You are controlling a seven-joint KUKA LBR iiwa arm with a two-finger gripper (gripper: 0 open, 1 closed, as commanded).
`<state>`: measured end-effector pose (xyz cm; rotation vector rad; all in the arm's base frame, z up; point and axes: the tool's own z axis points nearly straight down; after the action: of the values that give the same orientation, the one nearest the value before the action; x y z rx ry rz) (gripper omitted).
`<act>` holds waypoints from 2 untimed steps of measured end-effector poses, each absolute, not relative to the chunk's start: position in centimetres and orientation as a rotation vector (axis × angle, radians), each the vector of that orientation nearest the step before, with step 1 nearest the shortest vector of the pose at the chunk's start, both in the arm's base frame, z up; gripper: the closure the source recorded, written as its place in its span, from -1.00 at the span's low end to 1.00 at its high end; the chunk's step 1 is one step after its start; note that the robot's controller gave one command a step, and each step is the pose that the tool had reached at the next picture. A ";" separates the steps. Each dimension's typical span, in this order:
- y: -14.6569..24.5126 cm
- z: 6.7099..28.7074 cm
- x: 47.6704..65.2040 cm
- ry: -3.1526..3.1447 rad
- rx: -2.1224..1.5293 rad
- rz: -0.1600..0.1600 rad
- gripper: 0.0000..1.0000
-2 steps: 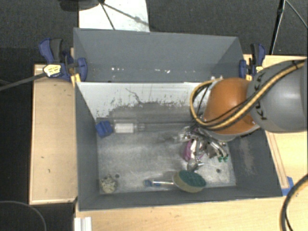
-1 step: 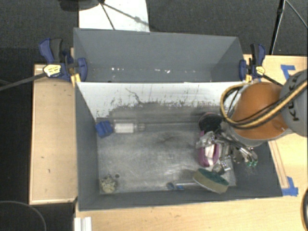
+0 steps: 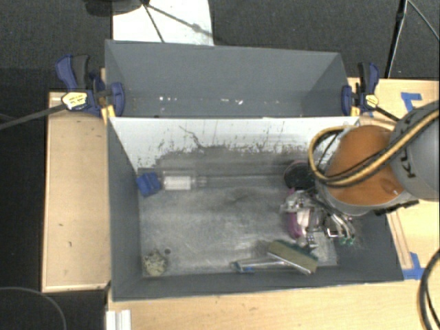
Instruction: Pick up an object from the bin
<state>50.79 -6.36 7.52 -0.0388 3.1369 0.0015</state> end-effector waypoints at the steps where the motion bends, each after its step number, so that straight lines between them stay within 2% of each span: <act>1: -11.9 9.8 54.4 3.082 -0.576 -0.004 -1.00; 2: -11.7 9.8 54.3 3.086 -0.571 0.002 1.00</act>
Offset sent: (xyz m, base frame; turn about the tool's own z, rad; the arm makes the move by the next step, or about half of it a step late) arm 0.0346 -0.0537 0.0215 -0.3470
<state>54.34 -11.68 9.76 -0.5708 3.0857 0.0017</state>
